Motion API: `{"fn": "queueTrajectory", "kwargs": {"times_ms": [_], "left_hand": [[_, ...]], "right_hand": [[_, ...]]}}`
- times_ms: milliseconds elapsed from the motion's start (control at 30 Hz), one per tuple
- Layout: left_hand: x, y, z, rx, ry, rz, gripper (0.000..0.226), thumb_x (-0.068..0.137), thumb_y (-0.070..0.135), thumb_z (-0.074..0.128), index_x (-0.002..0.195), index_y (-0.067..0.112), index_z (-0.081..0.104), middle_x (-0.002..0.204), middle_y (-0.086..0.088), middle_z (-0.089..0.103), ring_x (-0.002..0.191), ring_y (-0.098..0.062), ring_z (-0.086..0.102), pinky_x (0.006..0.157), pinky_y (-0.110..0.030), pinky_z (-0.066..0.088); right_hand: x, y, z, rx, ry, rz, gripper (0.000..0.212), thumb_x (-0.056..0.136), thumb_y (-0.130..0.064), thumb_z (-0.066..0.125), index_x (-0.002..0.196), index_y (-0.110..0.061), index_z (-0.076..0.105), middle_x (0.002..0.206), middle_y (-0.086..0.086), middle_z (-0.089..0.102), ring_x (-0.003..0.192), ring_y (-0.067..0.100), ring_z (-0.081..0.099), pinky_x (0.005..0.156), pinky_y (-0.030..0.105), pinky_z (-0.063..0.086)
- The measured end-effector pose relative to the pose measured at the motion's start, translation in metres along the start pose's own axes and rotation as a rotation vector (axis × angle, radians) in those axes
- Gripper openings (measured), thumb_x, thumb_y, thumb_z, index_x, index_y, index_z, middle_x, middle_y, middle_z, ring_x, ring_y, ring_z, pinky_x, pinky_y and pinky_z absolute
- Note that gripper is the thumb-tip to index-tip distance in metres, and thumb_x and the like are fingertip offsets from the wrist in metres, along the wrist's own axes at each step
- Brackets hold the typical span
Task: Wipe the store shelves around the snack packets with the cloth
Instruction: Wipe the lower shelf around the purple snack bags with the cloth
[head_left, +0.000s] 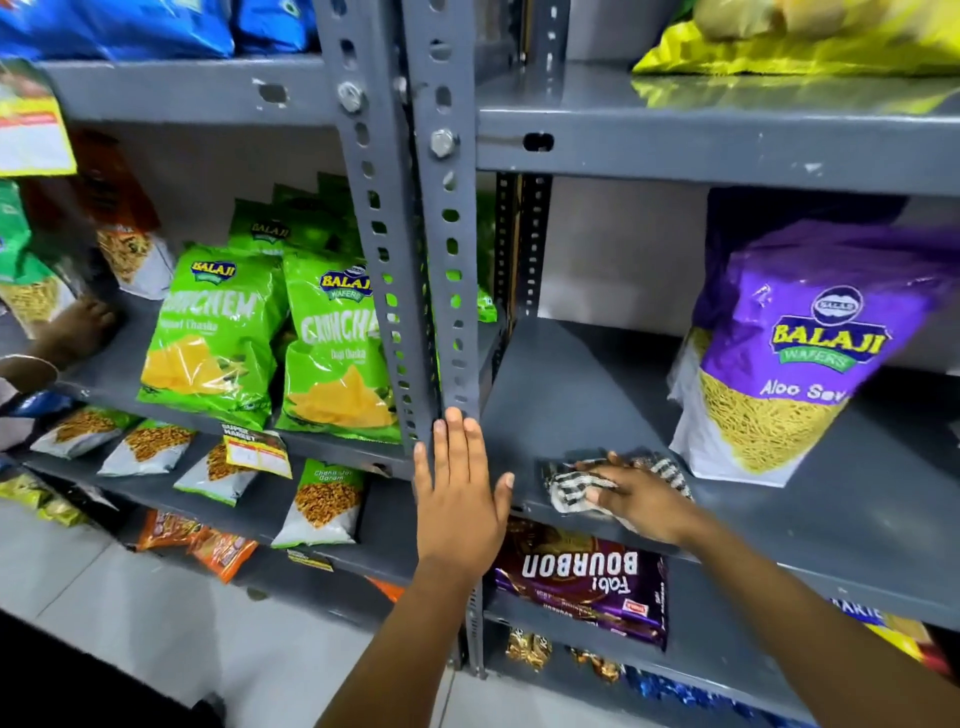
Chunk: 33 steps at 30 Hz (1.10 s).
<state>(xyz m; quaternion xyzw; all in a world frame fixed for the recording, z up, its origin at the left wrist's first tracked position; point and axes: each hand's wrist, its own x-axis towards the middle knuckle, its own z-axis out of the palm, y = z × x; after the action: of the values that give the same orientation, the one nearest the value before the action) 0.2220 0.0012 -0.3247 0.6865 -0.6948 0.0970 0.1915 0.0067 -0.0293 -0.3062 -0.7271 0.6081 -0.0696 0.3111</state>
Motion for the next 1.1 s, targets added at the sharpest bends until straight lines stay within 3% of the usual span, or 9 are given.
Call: {"fn": "queueTrajectory", "kwargs": {"times_ms": [200,333,433,533,600,700,800,933,1100], "left_hand": [[-0.003,0.001,-0.005,-0.028,0.095,0.016,0.066,0.085,0.036,0.031,0.14,0.002,0.021,0.147,-0.02,0.034,0.136,-0.026,0.018,0.112,-0.041,-0.006],[-0.015,0.017,-0.005,-0.099,0.101,0.029,0.059,0.091,0.037,0.023,0.141,0.005,0.021,0.152,-0.012,0.019,0.144,-0.018,-0.007,0.114,-0.039,-0.011],[-0.032,0.05,0.007,-0.105,-0.031,0.199,0.061,0.095,0.039,0.005,0.141,0.005,0.026,0.151,-0.013,0.022,0.143,-0.014,-0.013,0.115,-0.039,-0.004],[-0.031,0.072,0.019,-0.149,-0.097,0.227,0.062,0.096,0.039,0.004,0.141,0.004,0.026,0.15,-0.013,0.025,0.143,-0.013,-0.012,0.114,-0.037,-0.001],[-0.019,0.082,0.023,-0.148,-0.148,0.22,0.062,0.096,0.039,0.004,0.14,0.003,0.027,0.149,-0.014,0.026,0.144,-0.017,-0.002,0.113,-0.034,-0.001],[-0.006,0.093,0.027,-0.2,-0.163,0.181,0.067,0.092,0.044,0.007,0.143,0.003,0.023,0.153,-0.014,0.018,0.143,-0.026,0.011,0.113,-0.031,-0.01],[0.004,0.114,0.03,-0.242,-0.266,0.132,0.077,0.081,0.047,-0.006,0.147,0.008,0.002,0.157,-0.007,-0.007,0.144,-0.018,-0.01,0.112,-0.03,-0.017],[0.017,0.145,0.038,-0.2,-0.362,0.089,0.061,0.094,0.031,0.015,0.146,0.006,-0.002,0.157,-0.01,-0.008,0.144,-0.021,-0.01,0.116,-0.035,-0.011],[0.022,0.169,0.05,-0.196,-0.496,-0.019,0.063,0.095,0.026,0.026,0.146,0.003,-0.002,0.157,-0.013,-0.008,0.144,-0.024,-0.008,0.118,-0.037,-0.006]], "right_hand": [[0.025,-0.062,0.029,-0.132,0.189,-0.073,0.036,0.093,-0.023,0.044,0.128,-0.014,0.045,0.136,0.019,0.049,0.117,0.035,0.053,0.098,0.041,0.043],[0.012,-0.056,0.066,-0.297,0.154,-0.178,0.055,0.095,-0.032,0.034,0.145,-0.022,0.013,0.158,0.002,0.011,0.146,0.018,0.008,0.119,0.035,0.004],[-0.002,-0.033,0.064,-0.397,0.14,-0.167,0.056,0.094,-0.033,0.024,0.145,-0.024,0.002,0.159,-0.002,0.002,0.146,0.014,0.001,0.119,0.034,-0.002],[-0.018,-0.007,0.057,-0.379,0.314,-0.172,0.056,0.086,-0.028,0.022,0.142,-0.023,0.026,0.153,-0.001,0.03,0.14,0.014,0.029,0.116,0.035,0.018],[-0.031,0.015,0.052,-0.336,0.391,-0.138,0.05,0.079,-0.025,0.04,0.128,-0.026,0.05,0.135,-0.004,0.056,0.121,0.014,0.055,0.103,0.037,0.04],[-0.05,0.048,0.044,-0.418,0.391,-0.071,0.06,0.058,-0.033,0.078,0.116,-0.031,0.059,0.118,-0.011,0.068,0.104,0.009,0.066,0.088,0.034,0.053],[-0.071,0.078,0.034,-0.447,0.412,0.005,0.075,0.046,-0.029,0.087,0.116,-0.03,0.059,0.117,-0.01,0.069,0.102,0.011,0.068,0.09,0.032,0.053],[-0.097,0.115,0.022,-0.337,0.468,0.068,0.08,0.05,-0.013,0.086,0.12,-0.028,0.048,0.12,-0.003,0.068,0.105,0.018,0.067,0.095,0.029,0.028],[-0.143,0.17,-0.014,-0.274,0.54,0.123,0.051,0.07,-0.006,0.06,0.118,-0.02,0.057,0.121,0.007,0.067,0.109,0.028,0.064,0.094,0.032,0.04]]}}
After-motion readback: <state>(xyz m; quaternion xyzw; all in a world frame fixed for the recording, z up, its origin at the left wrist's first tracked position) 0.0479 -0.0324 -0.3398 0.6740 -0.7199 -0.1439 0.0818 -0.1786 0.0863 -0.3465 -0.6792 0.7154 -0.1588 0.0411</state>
